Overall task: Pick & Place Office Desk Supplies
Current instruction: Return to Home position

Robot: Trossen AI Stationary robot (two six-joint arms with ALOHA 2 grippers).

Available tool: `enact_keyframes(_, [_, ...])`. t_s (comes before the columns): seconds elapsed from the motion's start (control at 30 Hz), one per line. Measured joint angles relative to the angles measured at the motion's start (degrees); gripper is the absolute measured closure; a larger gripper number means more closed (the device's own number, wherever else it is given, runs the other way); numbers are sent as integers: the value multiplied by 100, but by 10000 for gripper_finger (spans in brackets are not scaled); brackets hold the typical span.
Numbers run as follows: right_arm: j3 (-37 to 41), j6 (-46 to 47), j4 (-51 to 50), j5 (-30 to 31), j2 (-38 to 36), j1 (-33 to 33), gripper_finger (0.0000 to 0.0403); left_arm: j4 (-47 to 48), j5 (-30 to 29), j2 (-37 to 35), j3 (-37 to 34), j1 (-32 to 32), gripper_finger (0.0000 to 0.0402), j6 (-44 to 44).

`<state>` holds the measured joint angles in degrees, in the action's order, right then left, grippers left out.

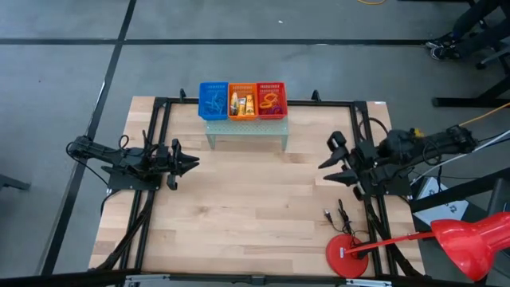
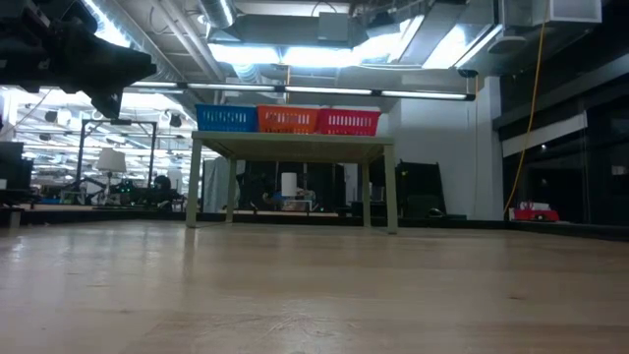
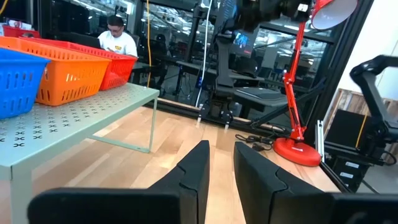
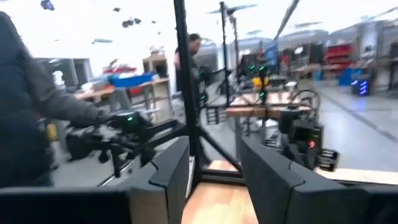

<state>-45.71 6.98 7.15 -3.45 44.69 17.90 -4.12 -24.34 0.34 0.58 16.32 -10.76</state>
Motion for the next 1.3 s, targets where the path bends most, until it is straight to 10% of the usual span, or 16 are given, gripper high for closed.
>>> enact_keyframes(0.2, [1479,203,767,661,-1099,-54,259,0,2,85,0,2,334,0])
enact_keyframes(0.43, [2712,493,1730,-28,-1737,-43,259,-6,0,83,0,0,330,0])
enact_keyframes(1.3, [4487,793,3430,-1106,-2335,-65,260,-13,-2,87,0,0,331,0])
